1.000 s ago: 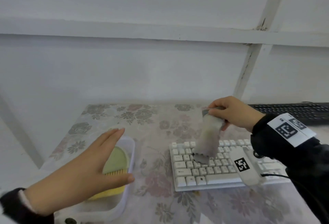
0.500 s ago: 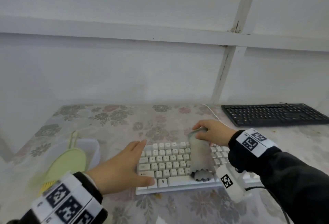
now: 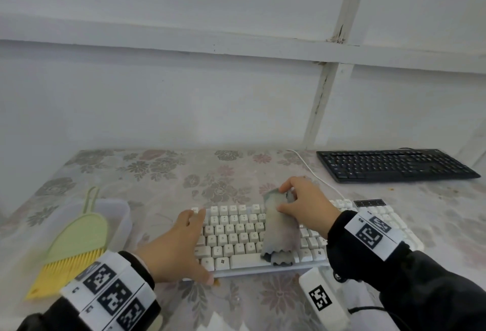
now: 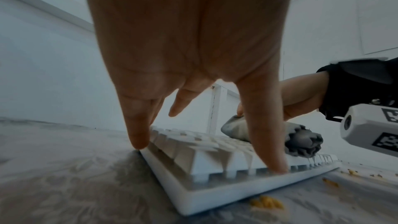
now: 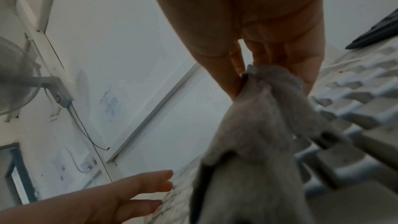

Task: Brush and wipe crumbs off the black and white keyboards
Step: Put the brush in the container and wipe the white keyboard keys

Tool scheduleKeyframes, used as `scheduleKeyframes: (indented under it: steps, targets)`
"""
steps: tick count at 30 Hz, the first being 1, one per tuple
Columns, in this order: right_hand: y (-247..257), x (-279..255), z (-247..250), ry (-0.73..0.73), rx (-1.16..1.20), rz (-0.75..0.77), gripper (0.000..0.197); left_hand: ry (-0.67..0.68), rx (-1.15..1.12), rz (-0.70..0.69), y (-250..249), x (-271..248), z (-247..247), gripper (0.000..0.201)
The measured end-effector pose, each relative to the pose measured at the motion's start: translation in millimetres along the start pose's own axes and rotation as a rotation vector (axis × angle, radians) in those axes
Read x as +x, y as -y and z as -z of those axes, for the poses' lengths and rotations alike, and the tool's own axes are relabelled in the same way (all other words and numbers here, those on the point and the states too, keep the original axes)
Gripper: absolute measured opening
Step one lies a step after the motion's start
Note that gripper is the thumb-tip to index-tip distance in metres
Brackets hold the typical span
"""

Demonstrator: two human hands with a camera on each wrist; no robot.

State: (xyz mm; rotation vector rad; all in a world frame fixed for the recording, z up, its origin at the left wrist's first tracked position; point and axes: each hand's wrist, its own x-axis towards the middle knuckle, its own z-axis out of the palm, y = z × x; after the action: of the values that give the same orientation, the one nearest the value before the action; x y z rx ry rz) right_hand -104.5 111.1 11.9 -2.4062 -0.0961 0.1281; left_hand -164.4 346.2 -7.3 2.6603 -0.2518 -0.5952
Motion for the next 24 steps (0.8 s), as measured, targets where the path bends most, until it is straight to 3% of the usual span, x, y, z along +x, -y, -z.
scheduleKeyframes:
  steps: [7, 11, 15, 18, 21, 24]
  targets:
    - [-6, -11, -10, -0.075, 0.006, 0.036, 0.020, -0.042, -0.019, 0.005, 3, 1, -3, 0.117]
    - [-8, -15, -12, -0.044, -0.123, 0.009, 0.006, -0.041, -0.034, -0.014, 1, 0, -2, 0.114]
    - [1, -16, -10, 0.041, -0.264, -0.054, 0.043, -0.074, -0.021, 0.015, 3, 3, -3, 0.118]
    - [15, -17, -9, 0.112, -0.401, -0.088, 0.040, -0.079, -0.014, 0.043, 4, 7, -2, 0.123]
    - [19, -12, -18, 0.129, -0.419, -0.118, 0.021, -0.072, -0.012, 0.047, 3, 9, -1, 0.125]
    - [17, -13, -29, 0.143, -0.549, -0.085, 0.038, -0.061, -0.014, 0.055, 3, 10, 0, 0.125]
